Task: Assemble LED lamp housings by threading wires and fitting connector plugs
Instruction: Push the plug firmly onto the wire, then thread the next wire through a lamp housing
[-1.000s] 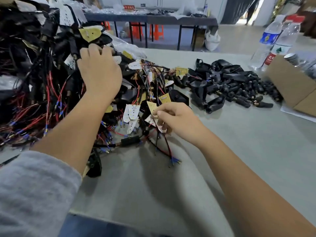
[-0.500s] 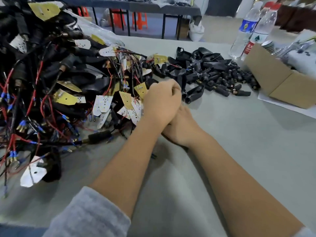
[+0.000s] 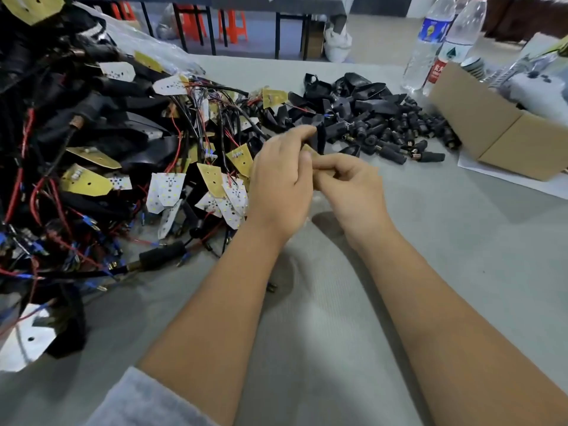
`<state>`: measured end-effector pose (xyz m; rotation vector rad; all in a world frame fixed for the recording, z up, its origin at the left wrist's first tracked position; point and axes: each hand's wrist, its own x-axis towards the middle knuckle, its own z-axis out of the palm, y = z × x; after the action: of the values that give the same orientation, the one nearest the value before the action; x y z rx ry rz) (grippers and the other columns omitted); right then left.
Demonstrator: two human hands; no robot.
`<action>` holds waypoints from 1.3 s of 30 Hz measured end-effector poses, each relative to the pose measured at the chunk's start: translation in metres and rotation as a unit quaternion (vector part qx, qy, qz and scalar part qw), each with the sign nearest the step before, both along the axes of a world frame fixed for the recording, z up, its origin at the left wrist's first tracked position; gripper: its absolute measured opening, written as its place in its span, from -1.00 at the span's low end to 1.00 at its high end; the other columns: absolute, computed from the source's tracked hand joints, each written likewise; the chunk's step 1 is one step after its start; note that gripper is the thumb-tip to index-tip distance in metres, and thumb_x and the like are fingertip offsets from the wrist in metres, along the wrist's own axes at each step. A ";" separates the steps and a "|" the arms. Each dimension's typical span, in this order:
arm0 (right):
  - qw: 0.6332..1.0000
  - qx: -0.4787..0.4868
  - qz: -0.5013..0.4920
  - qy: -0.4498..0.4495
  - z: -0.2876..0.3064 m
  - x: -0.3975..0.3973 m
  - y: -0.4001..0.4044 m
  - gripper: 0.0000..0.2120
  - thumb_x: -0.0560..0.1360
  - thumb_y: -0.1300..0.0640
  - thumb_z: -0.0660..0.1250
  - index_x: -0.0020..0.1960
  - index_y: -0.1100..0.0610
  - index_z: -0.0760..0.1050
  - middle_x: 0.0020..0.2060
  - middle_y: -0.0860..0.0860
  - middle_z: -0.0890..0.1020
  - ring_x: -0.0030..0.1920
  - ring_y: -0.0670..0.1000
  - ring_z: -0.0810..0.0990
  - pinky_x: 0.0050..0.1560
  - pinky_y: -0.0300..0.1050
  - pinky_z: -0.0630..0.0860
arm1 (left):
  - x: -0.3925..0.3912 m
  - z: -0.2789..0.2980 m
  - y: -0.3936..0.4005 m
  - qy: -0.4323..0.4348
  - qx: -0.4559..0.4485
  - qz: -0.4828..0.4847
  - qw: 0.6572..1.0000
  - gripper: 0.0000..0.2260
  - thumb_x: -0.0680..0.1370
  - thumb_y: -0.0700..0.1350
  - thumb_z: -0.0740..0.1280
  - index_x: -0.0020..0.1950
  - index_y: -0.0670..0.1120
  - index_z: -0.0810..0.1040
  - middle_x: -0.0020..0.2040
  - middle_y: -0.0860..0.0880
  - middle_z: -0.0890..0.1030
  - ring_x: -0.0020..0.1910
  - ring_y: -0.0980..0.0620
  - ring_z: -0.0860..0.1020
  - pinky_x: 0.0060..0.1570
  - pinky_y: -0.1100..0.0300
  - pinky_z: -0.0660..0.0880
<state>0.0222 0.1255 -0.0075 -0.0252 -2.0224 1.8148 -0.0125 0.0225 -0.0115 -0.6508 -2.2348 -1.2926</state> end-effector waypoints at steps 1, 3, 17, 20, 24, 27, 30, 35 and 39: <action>0.998 -0.067 0.016 0.004 0.002 0.001 0.003 -0.79 0.45 0.46 0.32 -0.12 0.21 0.63 -0.25 0.08 0.68 -0.28 -0.02 0.62 -0.16 -0.18 0.56 | 0.000 0.000 -0.001 -0.002 -0.005 0.002 1.000 -0.66 0.61 -0.18 0.12 0.36 -0.15 0.46 0.25 -0.08 0.53 0.31 -0.07 0.42 0.33 -0.06 0.32; 0.982 -0.185 0.041 0.012 0.003 0.000 0.009 -0.76 0.45 0.48 0.28 -0.14 0.17 0.56 -0.26 0.09 0.62 -0.37 0.01 0.54 -0.25 -0.16 0.50 | 0.000 -0.001 -0.002 -0.016 -0.033 0.010 0.999 -0.66 0.65 -0.15 0.11 0.41 -0.13 0.41 0.34 -0.07 0.48 0.44 -0.08 0.31 0.42 -0.11 0.21; 0.914 -0.393 0.098 0.010 0.004 -0.002 0.037 -0.70 0.61 -0.08 0.22 0.15 0.14 0.50 -0.29 -0.01 0.54 -0.28 -0.07 0.54 -0.13 -0.21 0.54 | 0.004 -0.003 0.004 0.004 -0.120 0.011 0.993 -0.81 0.67 -0.08 0.14 0.06 -0.16 0.46 -0.03 -0.08 0.49 -0.09 -0.19 0.48 -0.04 -0.09 0.42; 0.948 -0.316 0.032 -0.015 0.000 -0.006 0.028 -0.80 0.63 0.06 0.23 0.05 0.12 0.59 -0.40 -0.04 0.41 -0.38 -0.10 0.47 -0.28 -0.25 0.47 | 0.006 -0.004 0.005 0.000 -0.127 -0.022 0.992 -0.84 0.66 -0.08 0.16 0.04 -0.14 0.47 -0.10 -0.02 0.48 -0.13 -0.11 0.48 -0.06 -0.07 0.43; 0.947 -0.322 -0.010 -0.009 -0.003 -0.009 0.032 -0.80 0.64 0.10 0.23 0.01 0.16 0.59 -0.41 -0.02 0.38 -0.43 -0.11 0.45 -0.34 -0.25 0.44 | 0.001 -0.006 0.004 0.029 -0.182 0.008 0.983 -0.80 0.66 -0.12 0.13 0.07 -0.13 0.53 -0.19 0.02 0.52 -0.10 -0.16 0.52 -0.04 -0.08 0.41; 0.925 -0.379 -0.024 0.016 -0.002 -0.011 0.040 -0.79 0.63 0.06 0.23 -0.04 0.12 0.59 -0.44 -0.05 0.41 -0.44 -0.12 0.46 -0.34 -0.27 0.47 | -0.006 -0.008 0.001 0.022 -0.252 0.052 0.966 -0.76 0.65 -0.11 0.10 0.13 -0.13 0.54 -0.12 -0.07 0.59 -0.05 -0.19 0.51 0.05 -0.07 0.38; 0.923 -0.382 -0.048 0.022 -0.001 -0.012 0.049 -0.78 0.64 0.03 0.22 -0.04 0.10 0.58 -0.47 -0.06 0.43 -0.44 -0.11 0.46 -0.32 -0.26 0.47 | -0.004 -0.007 -0.002 -0.016 -0.160 -0.014 0.987 -0.79 0.65 -0.13 0.15 0.12 -0.10 0.56 -0.22 0.00 0.53 -0.14 -0.08 0.48 -0.14 0.03 0.38; 0.925 -0.366 -0.093 0.031 0.002 -0.011 0.063 -0.77 0.63 0.00 0.23 -0.05 0.11 0.56 -0.45 -0.05 0.42 -0.44 -0.11 0.45 -0.37 -0.25 0.46 | 0.003 -0.005 0.001 -0.019 -0.125 -0.060 0.990 -0.84 0.63 -0.03 0.22 0.09 0.00 0.57 -0.40 0.13 0.42 -0.38 0.14 0.39 -0.34 0.14 0.25; 0.918 -0.373 -0.125 0.035 0.002 -0.012 0.067 -0.78 0.63 0.01 0.24 -0.07 0.11 0.56 -0.48 -0.05 0.40 -0.47 -0.11 0.42 -0.40 -0.25 0.43 | 0.003 -0.007 0.002 -0.064 -0.102 -0.072 0.990 -0.86 0.61 0.00 0.26 0.02 0.02 0.59 -0.45 0.17 0.46 -0.42 0.20 0.41 -0.35 0.18 0.24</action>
<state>0.0106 0.1924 -0.0051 -0.4118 -1.1052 2.2466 -0.0093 0.0241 -0.0187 -0.8387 -2.4878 -1.2133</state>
